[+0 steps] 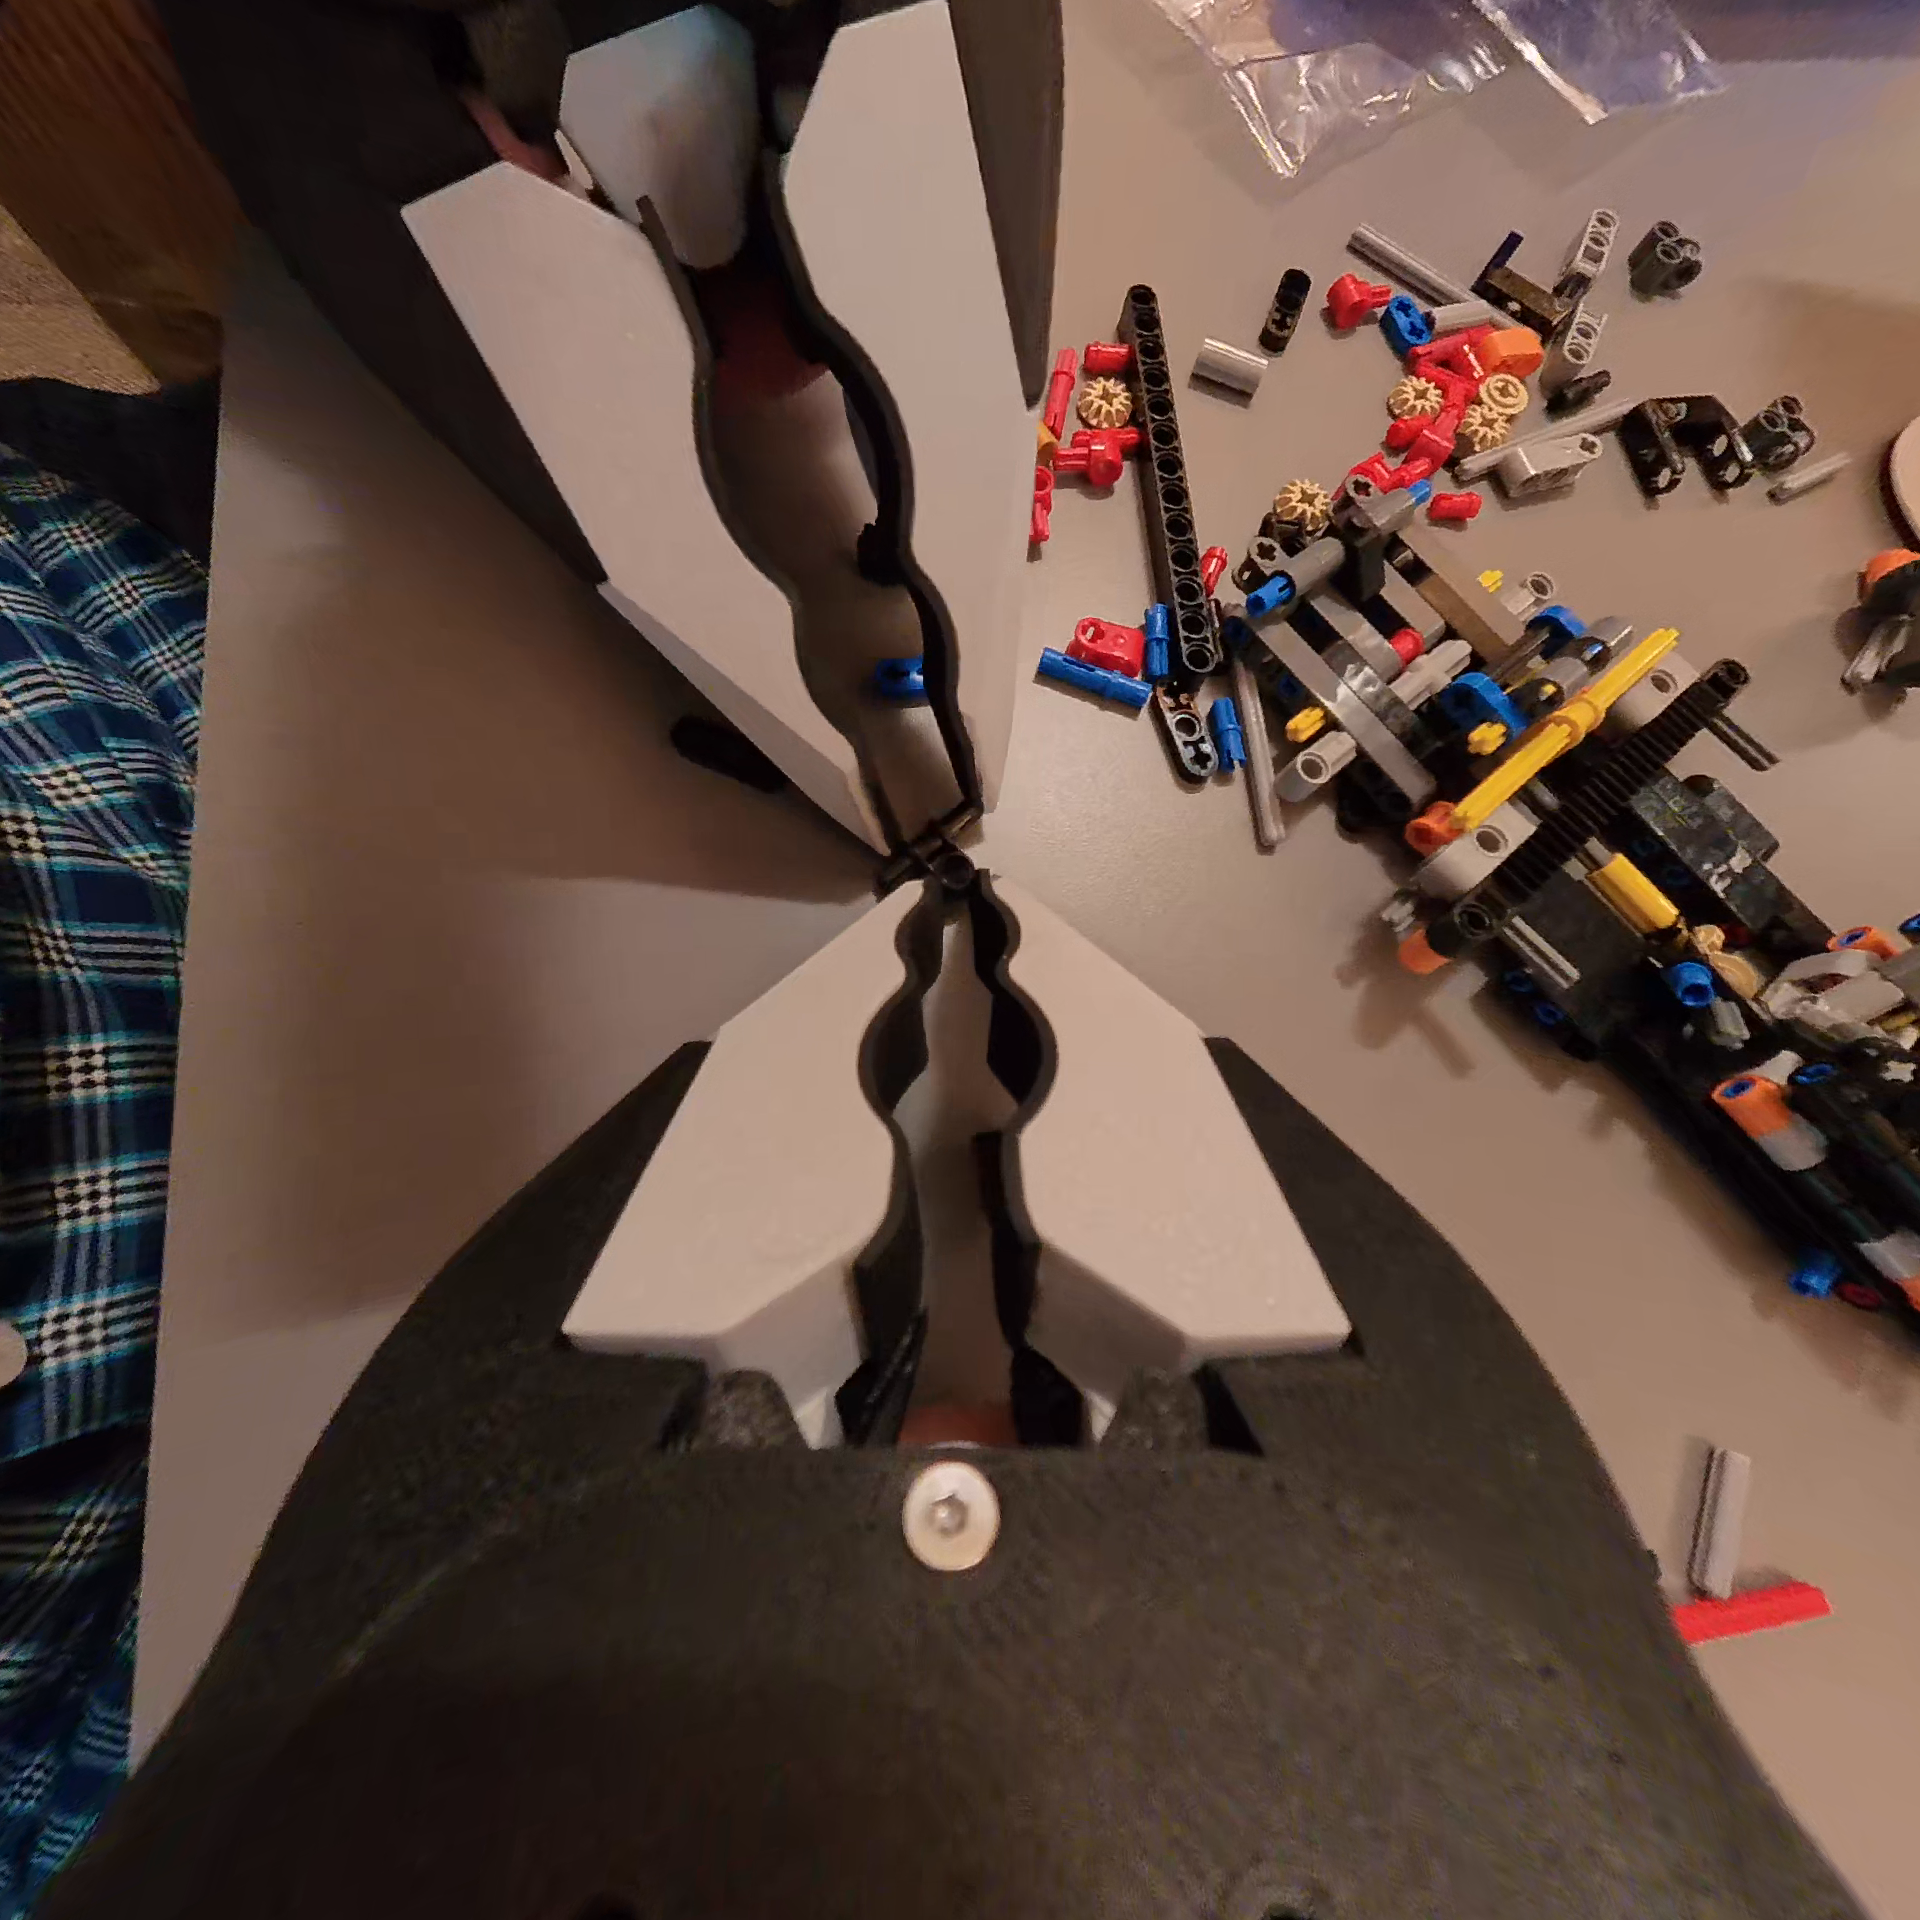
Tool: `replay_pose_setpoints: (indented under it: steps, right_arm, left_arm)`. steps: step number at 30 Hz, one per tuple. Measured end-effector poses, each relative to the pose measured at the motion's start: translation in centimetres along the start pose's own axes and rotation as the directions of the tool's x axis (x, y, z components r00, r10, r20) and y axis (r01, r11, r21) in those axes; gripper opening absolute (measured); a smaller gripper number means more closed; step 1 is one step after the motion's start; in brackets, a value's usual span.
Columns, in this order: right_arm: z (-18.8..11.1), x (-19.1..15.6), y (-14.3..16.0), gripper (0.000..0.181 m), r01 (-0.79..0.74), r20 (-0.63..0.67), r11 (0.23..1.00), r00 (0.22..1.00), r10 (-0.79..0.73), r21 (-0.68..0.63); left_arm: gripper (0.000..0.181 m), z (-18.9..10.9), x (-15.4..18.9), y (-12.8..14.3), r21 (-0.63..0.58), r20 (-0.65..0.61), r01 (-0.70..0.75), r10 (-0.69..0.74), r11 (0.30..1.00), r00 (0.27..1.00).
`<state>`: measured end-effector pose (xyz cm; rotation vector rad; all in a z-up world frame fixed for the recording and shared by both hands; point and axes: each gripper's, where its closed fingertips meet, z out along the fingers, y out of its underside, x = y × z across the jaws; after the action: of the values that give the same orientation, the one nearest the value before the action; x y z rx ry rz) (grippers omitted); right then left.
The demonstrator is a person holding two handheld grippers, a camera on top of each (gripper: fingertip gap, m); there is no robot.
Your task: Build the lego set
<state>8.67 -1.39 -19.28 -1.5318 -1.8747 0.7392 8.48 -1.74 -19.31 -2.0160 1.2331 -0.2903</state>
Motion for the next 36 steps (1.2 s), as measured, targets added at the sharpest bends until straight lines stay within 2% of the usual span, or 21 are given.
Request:
replay_pose_setpoints:
  steps: [1,9,11,15,18,21,27,34,36]
  right_arm:
    - [0.0,0.0,0.0,0.003,0.002,-0.001,1.000,1.000,-0.002,0.000]
    - [-1.1,0.4,-0.2,0.001,-0.002,-0.023,1.000,1.000,0.003,0.027]
    - [-2.5,0.9,-0.6,0.000,-0.009,-0.042,0.999,0.999,0.011,0.051]
    - [-4.5,2.7,0.8,0.000,-0.034,-0.098,0.999,0.995,0.037,0.026]
    - [-4.8,2.9,1.6,0.000,-0.039,-0.105,0.999,0.994,0.040,0.011]
    - [-4.5,2.4,1.3,0.000,-0.031,-0.105,0.999,0.994,0.032,0.015]
    - [-3.1,2.2,0.9,0.006,-0.020,-0.076,1.000,0.997,0.020,-0.001]
    - [-3.5,2.3,1.0,0.002,-0.033,-0.077,0.999,0.996,0.034,0.020]
    - [-3.7,2.3,1.0,0.001,-0.034,-0.077,0.999,0.996,0.036,0.026]
  left_arm:
    - [0.012,0.0,0.0,0.0,0.003,-0.007,0.001,-0.001,1.000,1.000]
    - [0.014,0.0,-0.3,-0.7,0.019,-0.009,0.008,-0.008,1.000,1.000]
    - [0.025,-0.2,-0.8,-1.2,0.043,0.010,0.023,-0.023,0.999,1.000]
    - [0.023,-0.4,-1.0,-1.8,0.062,0.011,0.032,-0.032,0.998,0.999]
    - [0.024,0.3,-0.9,-1.2,0.007,0.020,0.006,-0.006,1.000,1.000]
    - [0.021,-0.2,-1.5,-1.2,0.015,0.038,0.040,-0.040,0.999,0.998]
    - [0.025,0.3,-2.5,0.0,-0.066,0.087,0.045,-0.039,0.997,0.995]
    - [0.006,1.0,-2.5,-0.1,-0.101,0.010,0.041,-0.041,0.994,0.999]
    - [0.006,1.2,-2.6,-0.3,-0.103,0.001,0.047,-0.048,0.994,0.999]
